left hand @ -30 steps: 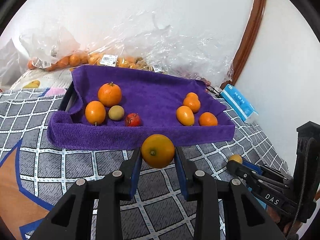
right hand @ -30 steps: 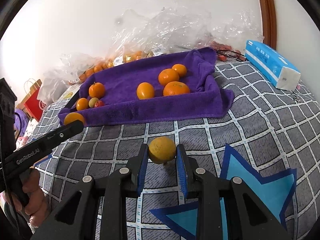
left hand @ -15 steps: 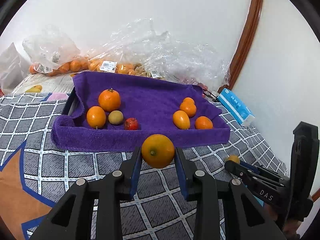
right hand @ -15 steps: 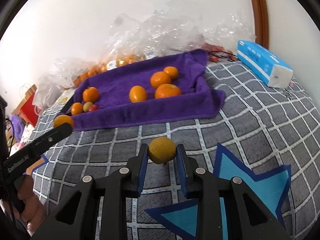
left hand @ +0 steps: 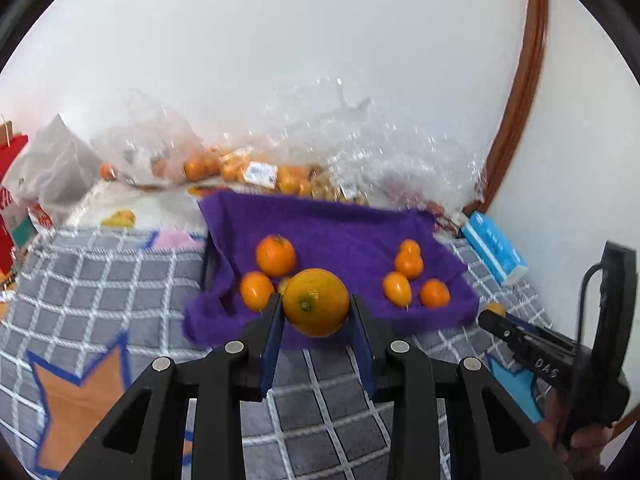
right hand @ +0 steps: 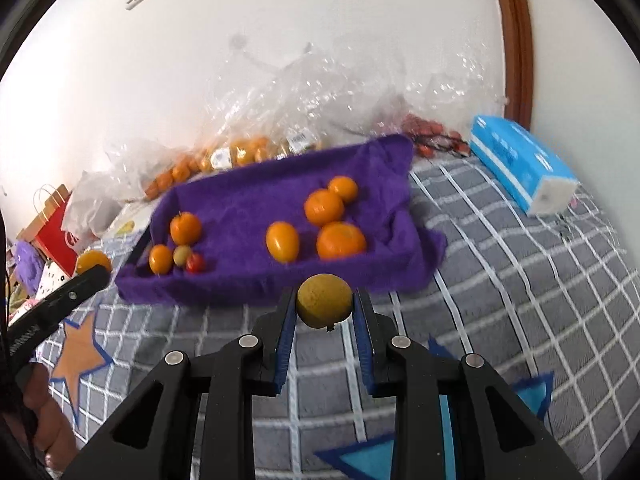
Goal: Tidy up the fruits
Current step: 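Carry both held fruits over the purple towel and lower them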
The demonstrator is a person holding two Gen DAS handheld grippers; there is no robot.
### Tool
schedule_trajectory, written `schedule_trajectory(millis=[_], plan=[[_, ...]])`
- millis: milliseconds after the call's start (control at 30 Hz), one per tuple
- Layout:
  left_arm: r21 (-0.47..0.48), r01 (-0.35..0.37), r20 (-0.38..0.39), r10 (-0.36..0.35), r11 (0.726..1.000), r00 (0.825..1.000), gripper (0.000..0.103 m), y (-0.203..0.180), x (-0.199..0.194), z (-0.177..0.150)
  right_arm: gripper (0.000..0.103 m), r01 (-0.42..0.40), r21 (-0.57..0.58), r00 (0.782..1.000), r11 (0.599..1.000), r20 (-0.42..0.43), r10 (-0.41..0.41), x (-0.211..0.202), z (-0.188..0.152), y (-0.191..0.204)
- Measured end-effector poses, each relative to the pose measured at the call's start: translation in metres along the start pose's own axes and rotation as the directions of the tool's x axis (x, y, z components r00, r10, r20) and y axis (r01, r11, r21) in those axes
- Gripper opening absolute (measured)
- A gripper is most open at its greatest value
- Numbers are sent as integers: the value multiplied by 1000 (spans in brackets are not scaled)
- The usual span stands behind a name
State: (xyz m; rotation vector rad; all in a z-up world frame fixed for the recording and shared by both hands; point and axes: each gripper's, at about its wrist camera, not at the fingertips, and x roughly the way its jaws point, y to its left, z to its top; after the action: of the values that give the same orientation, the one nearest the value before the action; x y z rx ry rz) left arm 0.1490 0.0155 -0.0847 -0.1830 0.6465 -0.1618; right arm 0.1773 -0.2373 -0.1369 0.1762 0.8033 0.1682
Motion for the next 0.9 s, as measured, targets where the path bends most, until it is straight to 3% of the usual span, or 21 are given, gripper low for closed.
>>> schedule_trajectory(millis=[200, 300, 600, 800, 900], plan=[[-55, 10, 10, -10, 998, 1000, 31, 17, 6, 37, 28, -30, -21, 998, 999, 45, 31, 7, 33, 14], [-61, -21, 21, 22, 998, 1000, 31, 24, 17, 48, 28, -30, -33, 997, 999, 68, 32, 14, 47, 17], [-86, -56, -4, 56, 995, 998, 31, 40, 55, 57, 28, -6, -53, 997, 999, 79, 10, 38, 65, 10], [-130, 24, -37, -29, 991, 999, 31, 35, 86, 46, 28, -4, -51, 997, 999, 74, 8, 63, 64, 3], [-104, 42, -44, -47, 994, 998, 31, 29, 94, 36, 28, 0, -43, 998, 999, 62, 3, 75, 59, -3]])
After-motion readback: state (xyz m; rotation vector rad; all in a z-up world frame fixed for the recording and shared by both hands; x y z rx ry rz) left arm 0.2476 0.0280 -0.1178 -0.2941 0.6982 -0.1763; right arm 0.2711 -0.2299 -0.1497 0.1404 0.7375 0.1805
